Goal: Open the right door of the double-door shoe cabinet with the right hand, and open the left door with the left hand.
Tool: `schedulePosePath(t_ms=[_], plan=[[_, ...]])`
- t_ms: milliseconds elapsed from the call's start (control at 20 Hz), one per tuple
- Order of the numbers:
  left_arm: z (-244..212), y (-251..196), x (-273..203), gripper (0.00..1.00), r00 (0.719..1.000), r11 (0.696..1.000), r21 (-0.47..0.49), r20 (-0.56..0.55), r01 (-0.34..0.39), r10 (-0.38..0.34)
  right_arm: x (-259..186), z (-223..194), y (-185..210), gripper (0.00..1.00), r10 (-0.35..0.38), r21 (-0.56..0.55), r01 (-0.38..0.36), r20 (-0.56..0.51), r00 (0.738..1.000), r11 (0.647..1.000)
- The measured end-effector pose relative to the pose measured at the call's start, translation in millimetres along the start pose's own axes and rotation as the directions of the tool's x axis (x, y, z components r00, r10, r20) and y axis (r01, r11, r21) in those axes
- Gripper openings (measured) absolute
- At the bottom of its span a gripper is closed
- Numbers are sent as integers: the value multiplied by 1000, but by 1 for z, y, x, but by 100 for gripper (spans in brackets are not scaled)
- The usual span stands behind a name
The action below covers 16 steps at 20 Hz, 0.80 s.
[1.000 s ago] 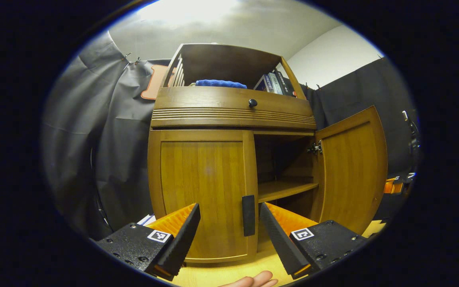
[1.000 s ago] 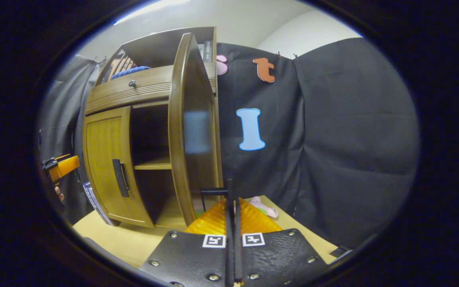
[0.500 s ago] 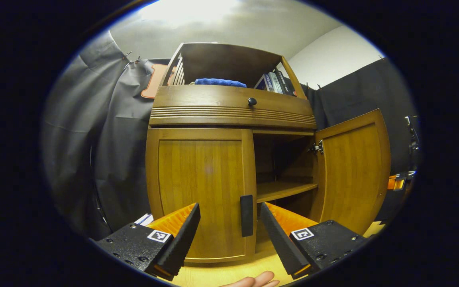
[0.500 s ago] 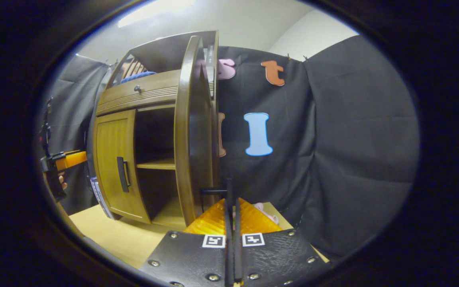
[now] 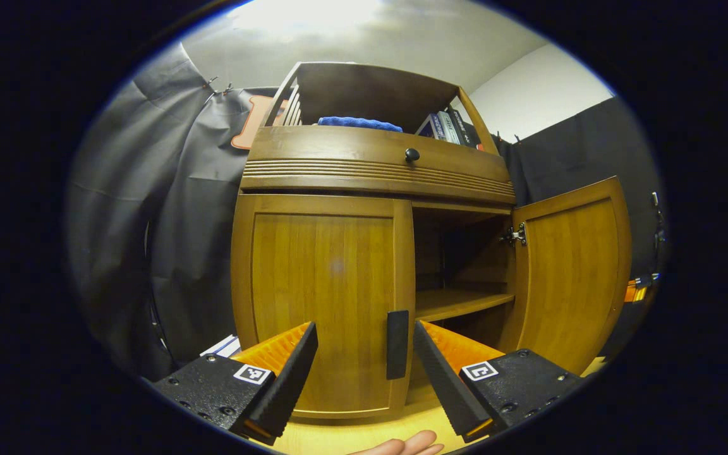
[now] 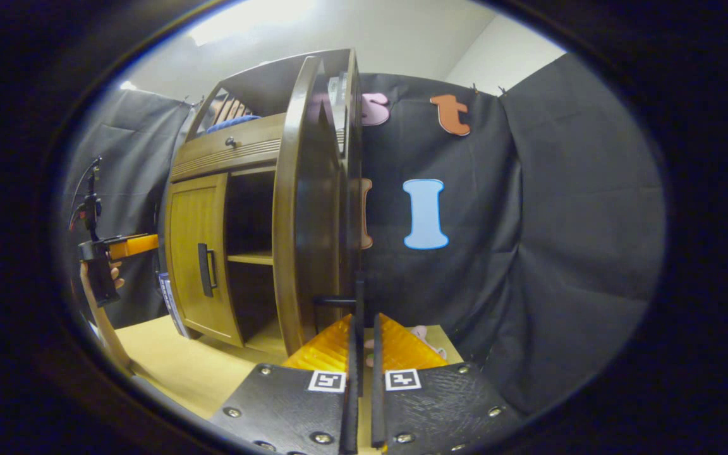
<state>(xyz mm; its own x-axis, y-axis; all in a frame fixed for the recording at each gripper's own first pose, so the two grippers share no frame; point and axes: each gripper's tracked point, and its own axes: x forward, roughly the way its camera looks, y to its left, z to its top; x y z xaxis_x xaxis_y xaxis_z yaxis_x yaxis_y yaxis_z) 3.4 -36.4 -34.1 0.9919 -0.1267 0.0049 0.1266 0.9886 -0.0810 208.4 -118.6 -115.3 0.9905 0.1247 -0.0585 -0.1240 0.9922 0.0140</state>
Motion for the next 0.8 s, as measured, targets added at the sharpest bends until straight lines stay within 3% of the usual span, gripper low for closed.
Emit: schedulePosePath(t_ms=[100, 150, 250, 350, 400, 450, 650, 800], plan=[[-2, 4, 2, 96, 1000, 1000, 13, -5, -8, 8, -2, -5, -3, 8, -29, 8, 29, -12, 1000, 1000], [-2, 7, 3, 96, 1000, 1000, 14, -3, -19, 19, -10, -6, -4, 18, -41, 5, 41, -21, 999, 999], [-1, 7, 8, 96, 1000, 999, 9, 3, -31, 31, -22, -3, -4, 19, -70, -25, 70, -13, 997, 997], [-2, 4, 11, 96, 1000, 1000, 2, 3, -22, 22, -37, 7, -10, 33, -122, -52, 123, 16, 992, 991], [-4, 2, 14, 94, 1000, 1000, -2, 1, -14, 14, -46, 13, -8, 35, -132, -45, 134, 38, 990, 990], [-6, 1, 15, 94, 1000, 1000, -9, -4, -11, 11, -55, 19, -4, 43, -144, -34, 146, 60, 988, 989], [-18, -9, 22, 94, 999, 1000, -4, -36, 21, -21, -82, 32, 7, 99, -215, 22, 214, 125, 969, 977], [-24, -14, 35, 94, 999, 1000, -7, -31, 22, -22, -96, 36, 23, 96, -247, 83, 237, 147, 958, 968]])
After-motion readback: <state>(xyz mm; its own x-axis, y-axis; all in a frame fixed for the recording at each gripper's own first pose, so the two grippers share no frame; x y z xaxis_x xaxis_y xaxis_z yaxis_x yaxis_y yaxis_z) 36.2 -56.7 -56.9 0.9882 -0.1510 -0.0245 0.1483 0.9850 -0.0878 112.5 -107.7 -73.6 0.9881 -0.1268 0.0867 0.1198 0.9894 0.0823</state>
